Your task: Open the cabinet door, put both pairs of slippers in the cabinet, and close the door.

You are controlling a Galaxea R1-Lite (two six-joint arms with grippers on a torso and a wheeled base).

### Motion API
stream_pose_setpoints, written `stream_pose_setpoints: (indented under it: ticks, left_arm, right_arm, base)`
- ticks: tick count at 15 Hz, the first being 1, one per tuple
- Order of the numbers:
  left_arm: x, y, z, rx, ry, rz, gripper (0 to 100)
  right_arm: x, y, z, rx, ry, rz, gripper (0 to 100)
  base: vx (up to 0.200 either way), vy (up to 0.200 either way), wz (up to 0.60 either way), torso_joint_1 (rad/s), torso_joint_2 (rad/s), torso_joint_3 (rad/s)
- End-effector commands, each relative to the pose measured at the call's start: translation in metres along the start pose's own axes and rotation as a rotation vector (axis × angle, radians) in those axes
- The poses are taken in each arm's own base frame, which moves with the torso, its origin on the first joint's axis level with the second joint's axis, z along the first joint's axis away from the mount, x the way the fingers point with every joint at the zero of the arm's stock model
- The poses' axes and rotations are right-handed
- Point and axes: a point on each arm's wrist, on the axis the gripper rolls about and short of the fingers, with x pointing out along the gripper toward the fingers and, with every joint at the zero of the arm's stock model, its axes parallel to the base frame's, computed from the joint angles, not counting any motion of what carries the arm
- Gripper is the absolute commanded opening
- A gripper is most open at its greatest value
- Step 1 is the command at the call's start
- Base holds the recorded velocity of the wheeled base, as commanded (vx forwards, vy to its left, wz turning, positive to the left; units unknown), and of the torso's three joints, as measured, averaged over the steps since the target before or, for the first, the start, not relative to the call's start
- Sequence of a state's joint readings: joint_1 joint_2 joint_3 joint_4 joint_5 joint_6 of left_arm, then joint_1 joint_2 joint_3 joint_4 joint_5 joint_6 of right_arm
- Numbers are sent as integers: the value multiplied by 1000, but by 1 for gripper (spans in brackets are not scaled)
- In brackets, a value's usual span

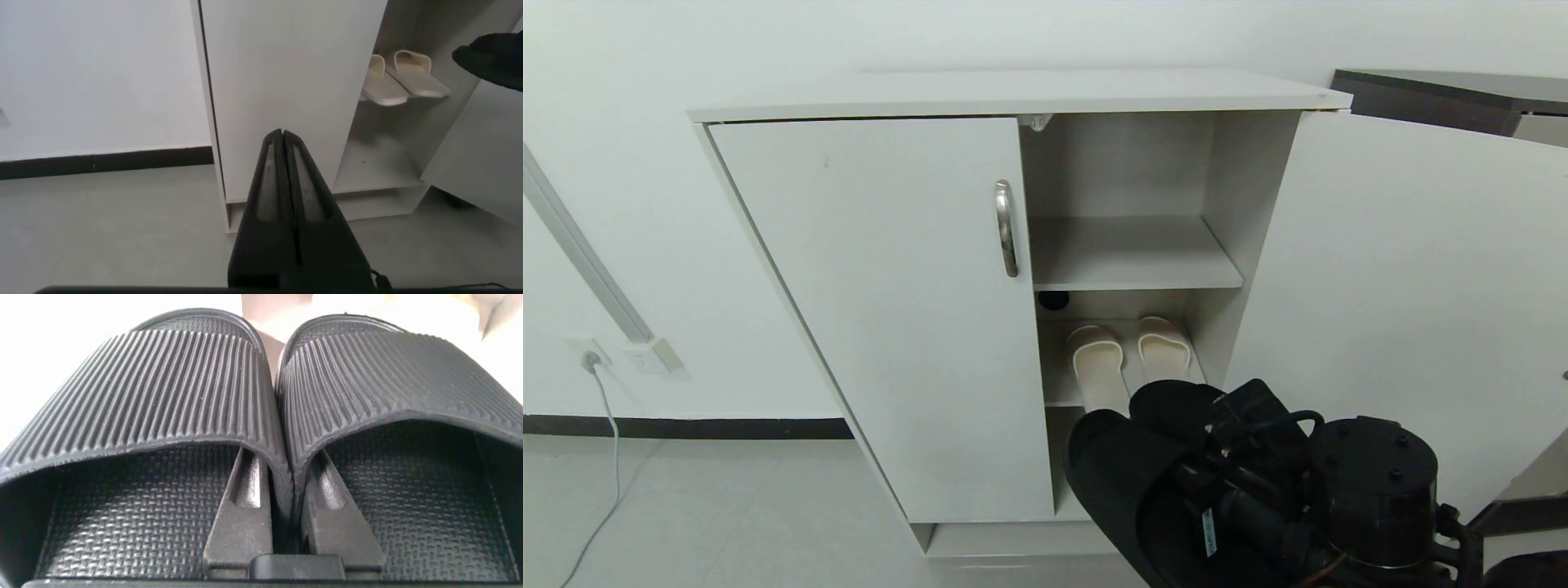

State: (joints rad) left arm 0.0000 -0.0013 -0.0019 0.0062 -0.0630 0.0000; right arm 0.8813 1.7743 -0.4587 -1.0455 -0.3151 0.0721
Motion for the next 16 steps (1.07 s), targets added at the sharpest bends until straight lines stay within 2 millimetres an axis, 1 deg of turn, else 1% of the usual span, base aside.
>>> stream_pose_setpoints:
  ticks: [1,3,4,5,7,8,9,10,11,12,13,14,15,16]
  left_arm:
    - [0,0,0,-5,2,2,0]
    - [0,0,0,-2,2,0,0]
    - [0,0,0,-2,2,0,0]
    - [0,0,0,-3,2,0,0]
    - [0,0,0,-3,2,2,0]
    - [0,0,0,-2,2,0,0]
    - [0,0,0,-2,2,0,0]
    - [0,0,0,-2,2,0,0]
    - [0,0,0,-2,2,0,0]
    - [0,0,0,0,2,0,0]
    - [0,0,0,0,2,0,0]
    - [0,0,0,0,2,0,0]
    - [0,0,0,0,2,0,0]
    - [0,0,0,0,2,0,0]
  right_arm:
    - [3,-4,-3,-2,9,-16,0]
    - [5,-5,-3,-9,-1,-25,0]
    - [11,-5,-4,-11,-10,-34,0]
    - [20,-4,1,-7,-36,-55,0]
    - [46,2,23,14,-78,-203,0]
    - [54,6,33,25,-69,-264,0]
    - [57,14,41,42,-49,-287,0]
    - [58,21,50,62,-24,-316,0]
    - [57,27,57,68,-5,-383,0]
    - [53,40,66,94,-14,-431,0]
    - [50,44,72,111,-24,-449,0]
    - [44,48,88,126,-39,-460,0]
    - [38,51,98,132,-49,-450,0]
    - [33,54,111,144,-70,-439,0]
  base:
    - [0,0,0,0,0,0]
    - [0,0,0,0,0,0]
    - [0,0,0,0,0,0]
    - [0,0,0,0,0,0]
    - [0,0,0,0,0,0]
    - [0,0,0,0,0,0]
    - [0,0,0,0,0,0]
    - [0,0,0,0,0,0]
    - [0,0,0,0,0,0]
    - [0,0,0,0,0,0]
    - [0,0,0,0,0,0]
    - [0,0,0,0,0,0]
    - [0,0,0,0,0,0]
    - [0,0,0,0,0,0]
